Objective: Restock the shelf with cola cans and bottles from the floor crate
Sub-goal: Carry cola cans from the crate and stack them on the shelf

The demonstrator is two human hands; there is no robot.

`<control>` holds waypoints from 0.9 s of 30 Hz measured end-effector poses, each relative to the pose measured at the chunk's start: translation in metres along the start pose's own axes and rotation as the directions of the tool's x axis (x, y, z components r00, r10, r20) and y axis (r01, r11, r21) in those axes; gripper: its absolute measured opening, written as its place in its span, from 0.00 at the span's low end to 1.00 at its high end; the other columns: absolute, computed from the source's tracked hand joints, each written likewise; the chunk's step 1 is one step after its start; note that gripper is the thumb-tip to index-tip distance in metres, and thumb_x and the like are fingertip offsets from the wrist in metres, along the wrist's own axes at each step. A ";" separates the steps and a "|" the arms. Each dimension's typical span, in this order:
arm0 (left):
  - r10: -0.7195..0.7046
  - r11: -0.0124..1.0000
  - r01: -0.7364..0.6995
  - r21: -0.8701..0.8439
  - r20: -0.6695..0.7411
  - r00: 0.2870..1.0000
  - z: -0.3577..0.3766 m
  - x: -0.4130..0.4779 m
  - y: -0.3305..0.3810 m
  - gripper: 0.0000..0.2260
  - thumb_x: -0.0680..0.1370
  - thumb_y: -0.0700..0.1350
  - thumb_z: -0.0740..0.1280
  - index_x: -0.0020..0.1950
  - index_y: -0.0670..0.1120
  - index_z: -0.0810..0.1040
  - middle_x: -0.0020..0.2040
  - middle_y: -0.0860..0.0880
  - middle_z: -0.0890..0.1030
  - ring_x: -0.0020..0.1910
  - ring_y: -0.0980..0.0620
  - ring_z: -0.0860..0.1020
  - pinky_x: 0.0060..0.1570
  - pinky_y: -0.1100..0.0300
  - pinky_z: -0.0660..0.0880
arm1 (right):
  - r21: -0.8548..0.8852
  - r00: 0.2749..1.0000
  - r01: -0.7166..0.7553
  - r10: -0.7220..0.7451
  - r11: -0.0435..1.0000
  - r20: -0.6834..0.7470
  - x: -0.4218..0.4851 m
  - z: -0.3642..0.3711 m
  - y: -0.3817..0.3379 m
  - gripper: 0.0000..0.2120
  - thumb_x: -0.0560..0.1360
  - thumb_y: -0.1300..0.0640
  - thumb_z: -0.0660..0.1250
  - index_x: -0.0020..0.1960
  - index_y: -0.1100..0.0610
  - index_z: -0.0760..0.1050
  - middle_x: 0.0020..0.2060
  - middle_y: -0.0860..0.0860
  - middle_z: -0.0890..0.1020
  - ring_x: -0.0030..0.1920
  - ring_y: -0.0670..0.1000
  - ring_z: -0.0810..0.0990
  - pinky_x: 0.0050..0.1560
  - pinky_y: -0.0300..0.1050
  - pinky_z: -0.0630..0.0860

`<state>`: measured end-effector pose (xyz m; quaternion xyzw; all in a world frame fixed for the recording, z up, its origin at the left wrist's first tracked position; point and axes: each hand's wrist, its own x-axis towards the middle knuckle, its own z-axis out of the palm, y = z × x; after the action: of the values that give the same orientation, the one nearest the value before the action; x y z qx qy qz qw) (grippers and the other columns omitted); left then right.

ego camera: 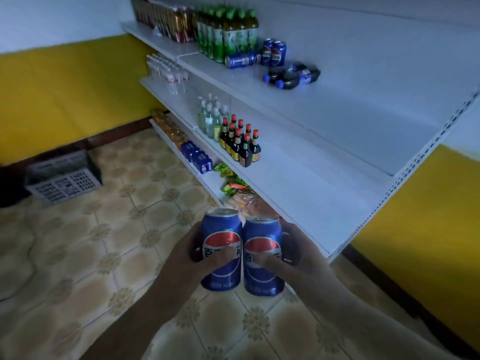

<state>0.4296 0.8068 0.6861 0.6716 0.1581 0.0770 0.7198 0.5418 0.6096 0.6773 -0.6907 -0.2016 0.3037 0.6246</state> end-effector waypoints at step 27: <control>-0.044 0.996 0.037 0.077 0.085 0.995 -0.261 0.325 0.045 0.27 0.66 0.54 0.79 0.64 0.55 0.80 0.60 0.50 0.85 0.59 0.48 0.83 0.63 0.44 0.78 | 0.148 0.990 0.033 -0.012 0.988 -0.139 0.375 0.118 -0.062 0.44 0.54 0.42 0.86 0.66 0.53 0.76 0.57 0.54 0.86 0.57 0.56 0.85 0.56 0.56 0.82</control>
<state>0.6527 1.1615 0.6781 0.6978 0.1432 0.0274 0.7013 0.7444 0.9527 0.6715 -0.6586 -0.1426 0.2626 0.6906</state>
